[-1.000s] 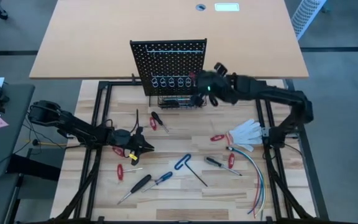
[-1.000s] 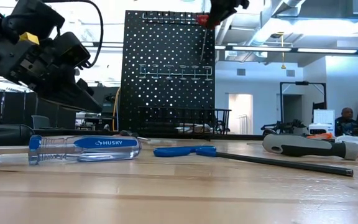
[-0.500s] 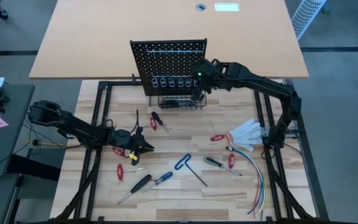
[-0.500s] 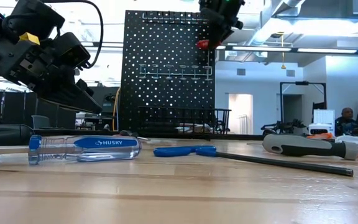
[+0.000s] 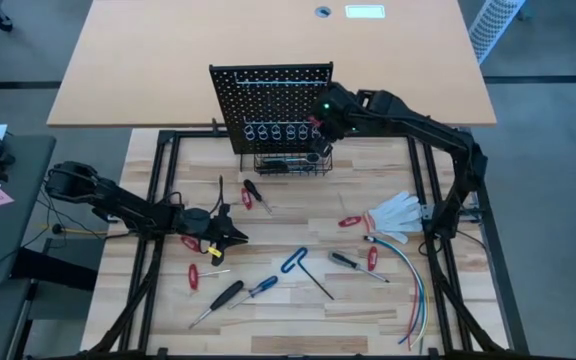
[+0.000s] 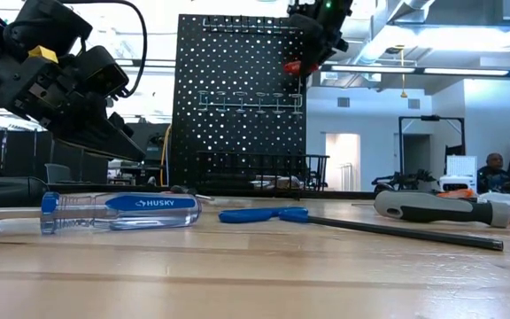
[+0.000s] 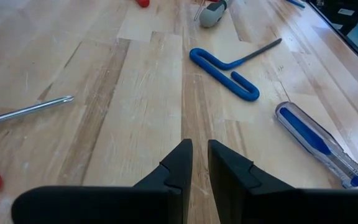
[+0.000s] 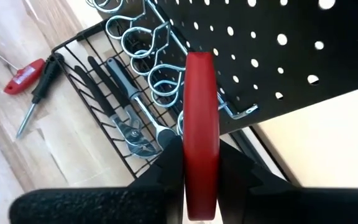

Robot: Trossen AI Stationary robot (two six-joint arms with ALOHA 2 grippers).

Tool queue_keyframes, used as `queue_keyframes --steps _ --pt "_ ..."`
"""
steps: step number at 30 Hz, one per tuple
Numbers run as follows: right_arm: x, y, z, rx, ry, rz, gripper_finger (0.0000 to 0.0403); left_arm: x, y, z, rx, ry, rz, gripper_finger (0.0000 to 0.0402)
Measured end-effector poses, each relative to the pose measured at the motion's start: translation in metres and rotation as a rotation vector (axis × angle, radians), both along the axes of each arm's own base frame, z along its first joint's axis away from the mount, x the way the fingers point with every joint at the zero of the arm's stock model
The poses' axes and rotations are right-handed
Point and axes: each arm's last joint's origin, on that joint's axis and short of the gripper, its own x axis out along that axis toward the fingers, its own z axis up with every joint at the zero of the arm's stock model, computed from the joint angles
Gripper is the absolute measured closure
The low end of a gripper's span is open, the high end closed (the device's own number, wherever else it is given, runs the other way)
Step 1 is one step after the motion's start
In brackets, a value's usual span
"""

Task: Hang tools onto peg board
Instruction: Hang the red Allen wrench on the pegboard

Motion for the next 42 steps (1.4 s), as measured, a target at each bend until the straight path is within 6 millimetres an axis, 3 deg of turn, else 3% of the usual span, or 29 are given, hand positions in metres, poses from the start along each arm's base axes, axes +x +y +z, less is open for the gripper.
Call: queue_keyframes --steps 11,17,22,28,31,34,42 --pt "0.001 -0.002 0.002 -0.016 -0.019 0.010 0.0262 0.000 0.000 0.000 0.000 0.001 0.000 0.0354" --pt "0.001 0.010 -0.001 -0.002 0.041 0.054 0.0234 0.000 0.000 0.000 0.001 0.004 0.000 0.0354" --pt "-0.003 0.049 -0.006 0.046 0.217 0.189 0.0234 -0.001 -0.002 -0.003 -0.005 0.030 -0.007 0.0354" --pt "-0.002 0.121 -0.017 0.078 0.343 0.380 0.0237 -0.002 -0.007 -0.003 -0.005 0.031 -0.031 0.0354" --pt "-0.006 0.155 -0.034 0.118 0.362 0.470 0.0237 -0.003 -0.010 -0.003 -0.008 0.031 -0.046 0.0354" --pt "-0.020 0.177 -0.056 0.186 0.356 0.446 0.0237 -0.003 -0.012 -0.003 -0.008 0.030 -0.060 0.0354" --pt "-0.071 0.198 -0.132 0.273 0.309 0.262 0.0237 -0.002 -0.014 0.002 0.005 -0.026 -0.079 0.0354"
